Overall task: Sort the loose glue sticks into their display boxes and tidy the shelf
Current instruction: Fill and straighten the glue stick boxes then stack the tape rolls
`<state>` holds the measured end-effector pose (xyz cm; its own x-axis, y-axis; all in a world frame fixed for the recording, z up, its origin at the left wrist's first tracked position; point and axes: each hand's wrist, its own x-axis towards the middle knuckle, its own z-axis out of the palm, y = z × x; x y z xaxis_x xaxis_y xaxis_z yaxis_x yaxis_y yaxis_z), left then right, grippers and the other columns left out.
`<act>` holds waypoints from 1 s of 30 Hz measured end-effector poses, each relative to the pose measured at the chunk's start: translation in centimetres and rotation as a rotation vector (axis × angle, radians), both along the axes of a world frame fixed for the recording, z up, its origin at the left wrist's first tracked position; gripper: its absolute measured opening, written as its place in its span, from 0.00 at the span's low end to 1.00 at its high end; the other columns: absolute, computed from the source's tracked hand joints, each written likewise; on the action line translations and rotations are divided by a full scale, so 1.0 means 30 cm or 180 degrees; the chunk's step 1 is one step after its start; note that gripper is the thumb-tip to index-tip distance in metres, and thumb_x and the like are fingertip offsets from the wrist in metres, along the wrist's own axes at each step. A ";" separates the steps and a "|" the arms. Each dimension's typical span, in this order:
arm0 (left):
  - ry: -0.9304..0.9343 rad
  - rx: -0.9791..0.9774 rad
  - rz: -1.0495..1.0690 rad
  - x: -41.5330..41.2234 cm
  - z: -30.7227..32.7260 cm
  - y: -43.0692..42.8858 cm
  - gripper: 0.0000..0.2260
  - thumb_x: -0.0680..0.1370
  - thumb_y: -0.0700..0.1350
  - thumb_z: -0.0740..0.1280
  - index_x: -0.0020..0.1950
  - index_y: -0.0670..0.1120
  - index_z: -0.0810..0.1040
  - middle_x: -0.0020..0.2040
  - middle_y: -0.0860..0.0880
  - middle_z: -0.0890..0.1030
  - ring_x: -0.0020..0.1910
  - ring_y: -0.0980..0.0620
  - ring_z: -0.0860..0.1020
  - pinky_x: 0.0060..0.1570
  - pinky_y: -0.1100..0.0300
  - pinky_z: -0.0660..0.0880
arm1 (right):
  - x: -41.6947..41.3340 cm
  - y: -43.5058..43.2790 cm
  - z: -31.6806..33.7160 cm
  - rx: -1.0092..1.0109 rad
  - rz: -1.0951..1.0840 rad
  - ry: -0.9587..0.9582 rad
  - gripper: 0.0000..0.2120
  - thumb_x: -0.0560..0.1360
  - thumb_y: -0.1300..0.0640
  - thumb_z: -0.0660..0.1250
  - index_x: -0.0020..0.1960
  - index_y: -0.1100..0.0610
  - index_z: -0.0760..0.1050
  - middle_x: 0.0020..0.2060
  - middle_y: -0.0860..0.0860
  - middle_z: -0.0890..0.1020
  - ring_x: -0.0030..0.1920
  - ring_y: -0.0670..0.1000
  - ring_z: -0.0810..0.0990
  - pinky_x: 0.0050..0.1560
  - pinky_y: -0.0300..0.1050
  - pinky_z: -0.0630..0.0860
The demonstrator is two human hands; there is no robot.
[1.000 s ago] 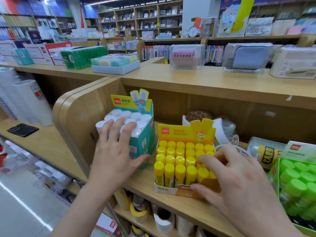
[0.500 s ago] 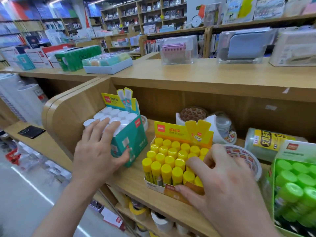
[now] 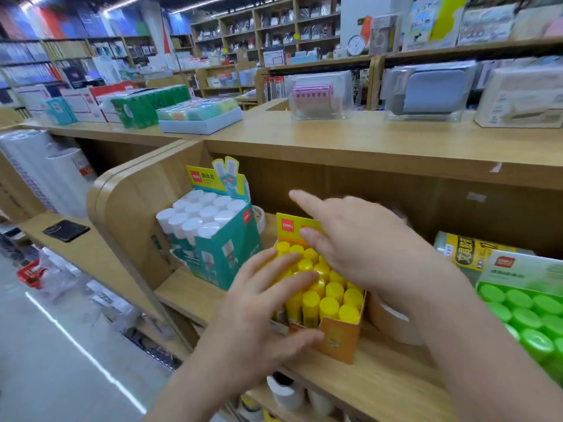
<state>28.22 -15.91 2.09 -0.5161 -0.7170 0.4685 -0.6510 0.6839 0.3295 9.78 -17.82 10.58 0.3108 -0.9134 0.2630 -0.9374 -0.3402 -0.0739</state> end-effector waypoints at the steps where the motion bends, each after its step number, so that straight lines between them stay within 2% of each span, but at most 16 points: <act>1: -0.0032 -0.0097 0.0014 0.007 -0.003 -0.009 0.26 0.71 0.67 0.65 0.68 0.61 0.70 0.71 0.59 0.69 0.73 0.55 0.61 0.68 0.60 0.60 | 0.003 -0.015 0.005 0.0073 0.0004 0.0122 0.19 0.81 0.45 0.52 0.71 0.44 0.62 0.59 0.50 0.78 0.61 0.56 0.74 0.56 0.54 0.74; 3: 0.0104 -0.0122 -0.0018 0.031 0.012 -0.013 0.21 0.72 0.62 0.67 0.64 0.59 0.75 0.67 0.60 0.73 0.71 0.55 0.65 0.68 0.60 0.64 | 0.009 -0.034 0.019 0.0088 0.0066 0.0122 0.14 0.81 0.48 0.54 0.64 0.45 0.71 0.55 0.51 0.80 0.57 0.58 0.77 0.52 0.54 0.76; 5: 0.0259 -0.0069 -0.0045 0.054 0.023 -0.001 0.18 0.72 0.59 0.69 0.61 0.59 0.77 0.65 0.61 0.74 0.70 0.55 0.68 0.66 0.58 0.67 | 0.015 -0.042 0.035 0.0260 0.0162 0.0077 0.13 0.80 0.51 0.58 0.62 0.45 0.75 0.56 0.51 0.81 0.56 0.57 0.78 0.53 0.53 0.77; 9: 0.0445 -0.0129 0.0312 0.067 -0.004 0.062 0.19 0.71 0.59 0.69 0.62 0.62 0.75 0.72 0.59 0.65 0.73 0.55 0.60 0.66 0.58 0.60 | 0.010 -0.057 0.057 0.0807 0.0229 -0.0466 0.13 0.79 0.54 0.63 0.63 0.48 0.78 0.54 0.48 0.82 0.53 0.51 0.79 0.52 0.45 0.77; 13: 0.0972 -0.0283 0.0649 0.038 -0.044 0.139 0.18 0.73 0.53 0.63 0.62 0.63 0.76 0.75 0.54 0.63 0.74 0.53 0.59 0.65 0.57 0.59 | 0.016 -0.071 0.049 0.1290 0.0425 -0.1020 0.11 0.78 0.55 0.64 0.58 0.50 0.81 0.46 0.45 0.82 0.46 0.44 0.80 0.47 0.40 0.78; 15: 0.0925 -0.0236 0.0656 0.020 -0.054 0.165 0.17 0.76 0.60 0.60 0.64 0.65 0.74 0.76 0.54 0.61 0.75 0.51 0.57 0.66 0.53 0.57 | 0.012 -0.095 0.071 0.1769 0.0533 -0.1245 0.11 0.79 0.52 0.63 0.56 0.50 0.82 0.47 0.46 0.84 0.45 0.44 0.81 0.45 0.39 0.77; 17: 0.0581 -0.0266 0.0787 0.015 -0.064 0.173 0.23 0.73 0.72 0.56 0.66 0.66 0.70 0.76 0.53 0.61 0.75 0.47 0.57 0.66 0.46 0.57 | 0.001 -0.152 0.107 0.2225 0.0512 -0.1783 0.12 0.80 0.51 0.61 0.54 0.52 0.81 0.49 0.48 0.85 0.46 0.45 0.82 0.41 0.39 0.74; 20: 0.0185 -0.0434 0.0980 0.014 -0.073 0.166 0.31 0.66 0.77 0.59 0.65 0.65 0.68 0.71 0.52 0.65 0.72 0.46 0.60 0.63 0.42 0.60 | 0.022 -0.269 0.106 0.2373 0.0499 -0.2136 0.14 0.81 0.58 0.58 0.65 0.51 0.75 0.59 0.47 0.80 0.53 0.48 0.82 0.45 0.43 0.73; 23: 0.0191 -0.0562 0.1037 0.028 -0.064 0.155 0.30 0.66 0.75 0.62 0.63 0.62 0.70 0.67 0.52 0.69 0.69 0.48 0.63 0.63 0.47 0.60 | 0.086 -0.372 0.007 0.2551 0.0555 -0.2103 0.27 0.79 0.64 0.61 0.74 0.47 0.61 0.68 0.46 0.70 0.61 0.51 0.77 0.53 0.47 0.76; 25: 0.0239 -0.0591 0.1102 0.056 -0.064 0.145 0.29 0.65 0.71 0.66 0.63 0.60 0.71 0.66 0.51 0.70 0.69 0.48 0.64 0.63 0.48 0.60 | 0.128 -0.423 -0.067 0.2478 0.0597 -0.1670 0.34 0.76 0.61 0.66 0.76 0.44 0.56 0.71 0.48 0.67 0.64 0.53 0.73 0.58 0.49 0.76; 27: 0.0312 -0.0565 0.1152 0.095 -0.067 0.135 0.31 0.63 0.68 0.69 0.63 0.60 0.71 0.66 0.50 0.70 0.69 0.47 0.65 0.63 0.47 0.62 | 0.166 -0.458 -0.117 0.2212 0.0661 -0.1085 0.35 0.77 0.57 0.66 0.77 0.45 0.52 0.72 0.51 0.68 0.65 0.53 0.73 0.62 0.49 0.74; 30: 0.0298 -0.0510 0.1171 0.134 -0.067 0.131 0.32 0.62 0.68 0.69 0.64 0.60 0.70 0.67 0.51 0.70 0.69 0.46 0.65 0.62 0.45 0.63 | 0.217 -0.496 -0.166 0.2227 0.0724 -0.0762 0.38 0.76 0.61 0.66 0.77 0.45 0.48 0.70 0.52 0.70 0.63 0.54 0.75 0.61 0.49 0.75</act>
<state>32.23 -11.98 0.10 -0.1888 -0.7599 0.6220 -0.8340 0.4585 0.3070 16.30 -32.69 5.61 0.5180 -0.8123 -0.2681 -0.7814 -0.3219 -0.5345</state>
